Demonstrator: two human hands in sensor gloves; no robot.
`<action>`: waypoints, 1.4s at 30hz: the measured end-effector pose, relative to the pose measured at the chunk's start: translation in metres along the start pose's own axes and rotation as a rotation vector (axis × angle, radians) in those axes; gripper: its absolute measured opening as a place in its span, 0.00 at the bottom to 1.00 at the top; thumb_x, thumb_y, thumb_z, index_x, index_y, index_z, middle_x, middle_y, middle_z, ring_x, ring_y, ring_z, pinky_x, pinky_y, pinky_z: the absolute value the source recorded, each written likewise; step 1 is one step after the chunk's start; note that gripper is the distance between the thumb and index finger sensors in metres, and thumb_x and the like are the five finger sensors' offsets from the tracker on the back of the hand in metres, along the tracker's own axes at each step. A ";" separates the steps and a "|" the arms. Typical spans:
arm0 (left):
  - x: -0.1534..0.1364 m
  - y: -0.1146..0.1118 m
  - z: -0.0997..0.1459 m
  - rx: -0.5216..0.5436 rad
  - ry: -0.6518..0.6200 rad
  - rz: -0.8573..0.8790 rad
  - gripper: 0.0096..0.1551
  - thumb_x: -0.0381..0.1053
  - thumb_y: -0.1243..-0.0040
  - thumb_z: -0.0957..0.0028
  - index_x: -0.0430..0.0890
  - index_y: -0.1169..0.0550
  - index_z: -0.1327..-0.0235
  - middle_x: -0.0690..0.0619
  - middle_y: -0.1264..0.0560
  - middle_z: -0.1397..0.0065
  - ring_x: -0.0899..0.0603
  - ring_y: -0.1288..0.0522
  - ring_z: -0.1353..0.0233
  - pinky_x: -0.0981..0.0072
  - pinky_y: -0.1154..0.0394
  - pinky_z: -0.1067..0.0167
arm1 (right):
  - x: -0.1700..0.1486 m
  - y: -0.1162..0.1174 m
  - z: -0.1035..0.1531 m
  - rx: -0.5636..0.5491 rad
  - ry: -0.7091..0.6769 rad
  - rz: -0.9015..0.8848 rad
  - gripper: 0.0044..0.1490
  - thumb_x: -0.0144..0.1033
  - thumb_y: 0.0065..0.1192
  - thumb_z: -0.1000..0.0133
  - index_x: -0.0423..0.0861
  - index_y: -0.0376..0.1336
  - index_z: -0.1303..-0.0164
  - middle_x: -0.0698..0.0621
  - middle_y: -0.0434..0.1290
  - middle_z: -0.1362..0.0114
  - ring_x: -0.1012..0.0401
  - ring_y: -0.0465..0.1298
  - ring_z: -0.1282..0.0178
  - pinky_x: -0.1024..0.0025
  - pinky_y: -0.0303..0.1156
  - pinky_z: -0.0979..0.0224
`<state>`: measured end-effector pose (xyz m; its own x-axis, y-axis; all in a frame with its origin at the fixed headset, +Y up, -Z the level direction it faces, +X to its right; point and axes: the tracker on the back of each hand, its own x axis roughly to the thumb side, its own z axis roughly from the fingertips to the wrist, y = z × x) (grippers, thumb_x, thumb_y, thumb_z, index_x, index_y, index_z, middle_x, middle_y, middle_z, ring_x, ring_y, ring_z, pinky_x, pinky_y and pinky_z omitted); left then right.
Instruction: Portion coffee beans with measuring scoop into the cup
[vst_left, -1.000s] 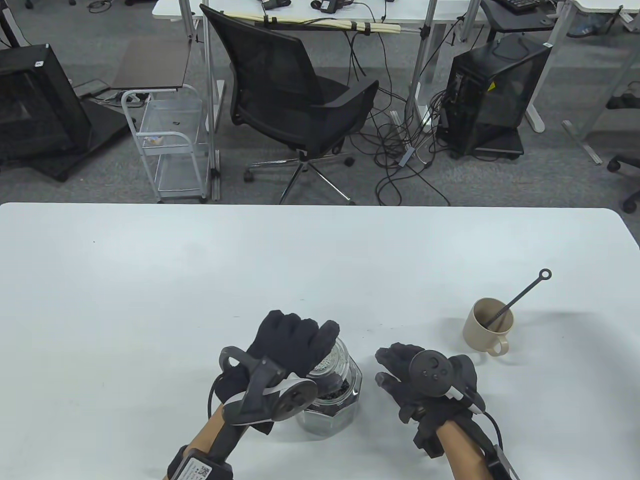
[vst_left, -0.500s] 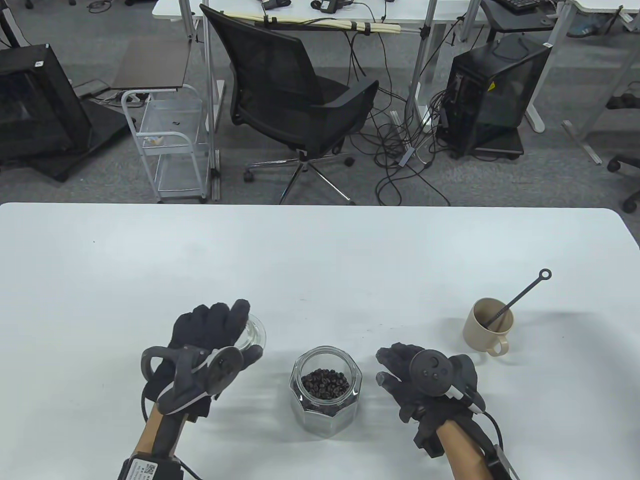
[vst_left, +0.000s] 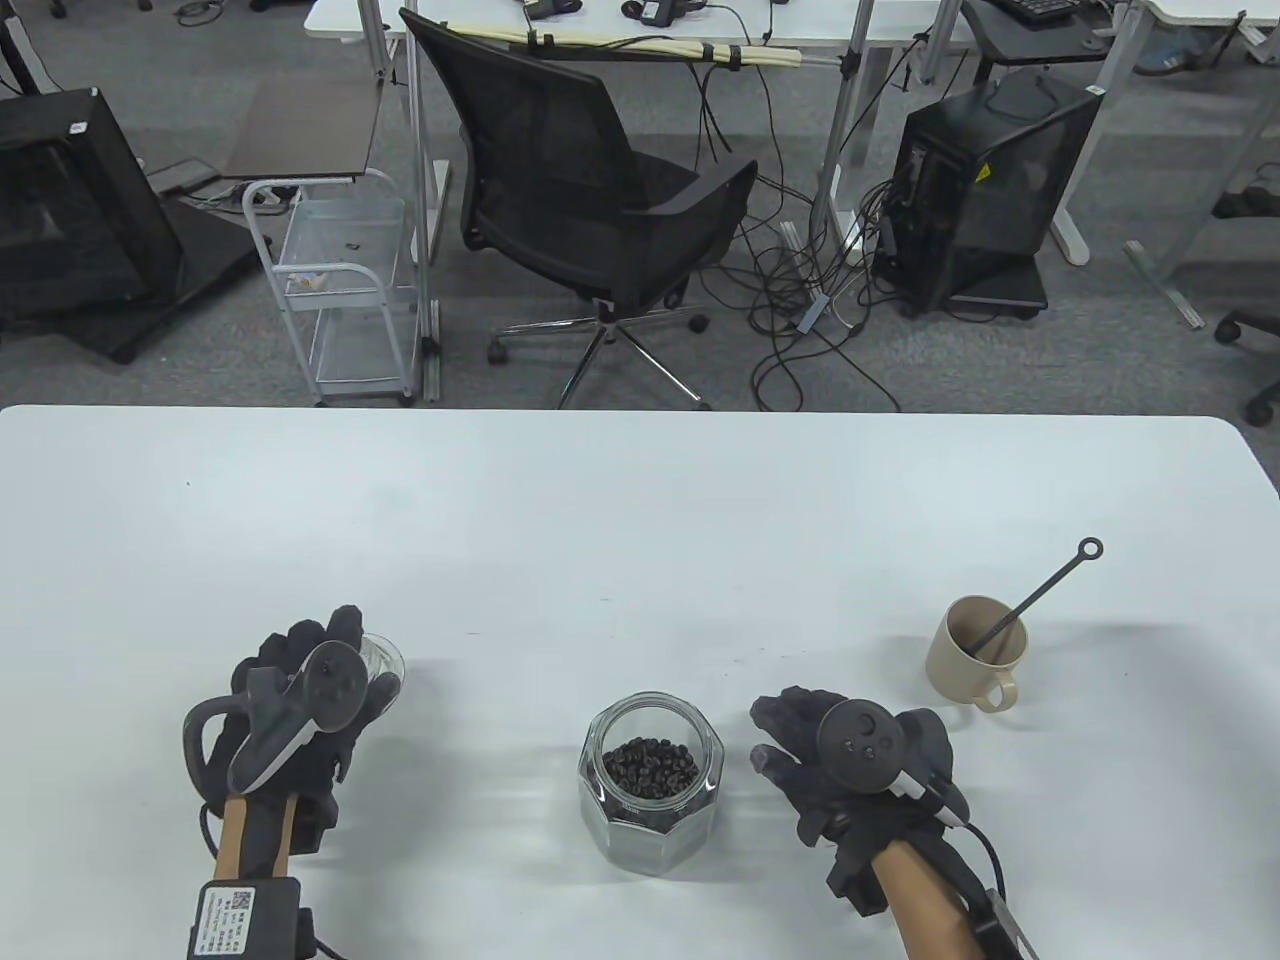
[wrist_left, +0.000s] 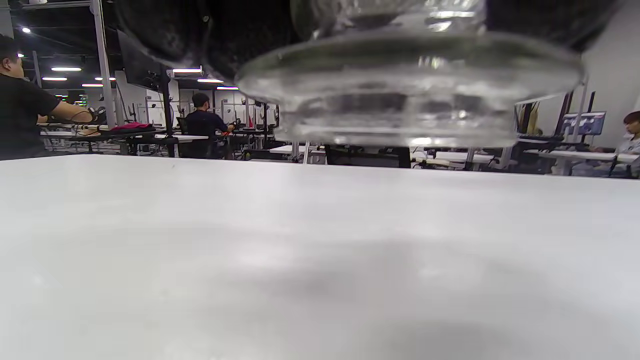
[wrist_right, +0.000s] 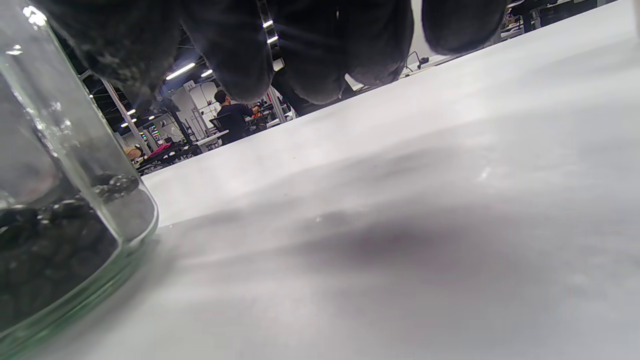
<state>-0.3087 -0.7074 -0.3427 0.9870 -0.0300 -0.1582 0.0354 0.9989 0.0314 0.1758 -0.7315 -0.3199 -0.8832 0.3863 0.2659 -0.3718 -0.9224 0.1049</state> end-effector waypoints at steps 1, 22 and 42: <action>-0.001 -0.004 -0.002 -0.019 0.010 -0.013 0.51 0.78 0.53 0.53 0.60 0.45 0.16 0.50 0.36 0.17 0.45 0.28 0.32 0.42 0.34 0.22 | 0.000 0.000 0.000 -0.002 -0.002 -0.001 0.39 0.58 0.62 0.45 0.53 0.66 0.24 0.36 0.69 0.18 0.39 0.66 0.20 0.37 0.62 0.26; -0.002 -0.040 -0.014 -0.195 0.022 -0.107 0.49 0.74 0.51 0.51 0.59 0.48 0.17 0.47 0.40 0.14 0.43 0.28 0.27 0.36 0.38 0.20 | -0.001 -0.001 0.001 -0.011 -0.006 -0.009 0.39 0.58 0.62 0.45 0.53 0.66 0.24 0.36 0.69 0.18 0.39 0.66 0.20 0.37 0.62 0.26; 0.066 0.028 0.037 0.266 -0.270 0.170 0.47 0.78 0.58 0.47 0.58 0.45 0.16 0.53 0.37 0.14 0.43 0.25 0.24 0.39 0.32 0.24 | -0.026 -0.069 0.037 -0.461 0.158 0.024 0.39 0.61 0.61 0.45 0.51 0.69 0.27 0.39 0.79 0.29 0.43 0.78 0.34 0.47 0.73 0.38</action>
<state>-0.2365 -0.6829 -0.3158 0.9867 0.0907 0.1351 -0.1274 0.9473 0.2940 0.2348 -0.6780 -0.2982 -0.9126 0.3937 0.1105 -0.4068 -0.8463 -0.3440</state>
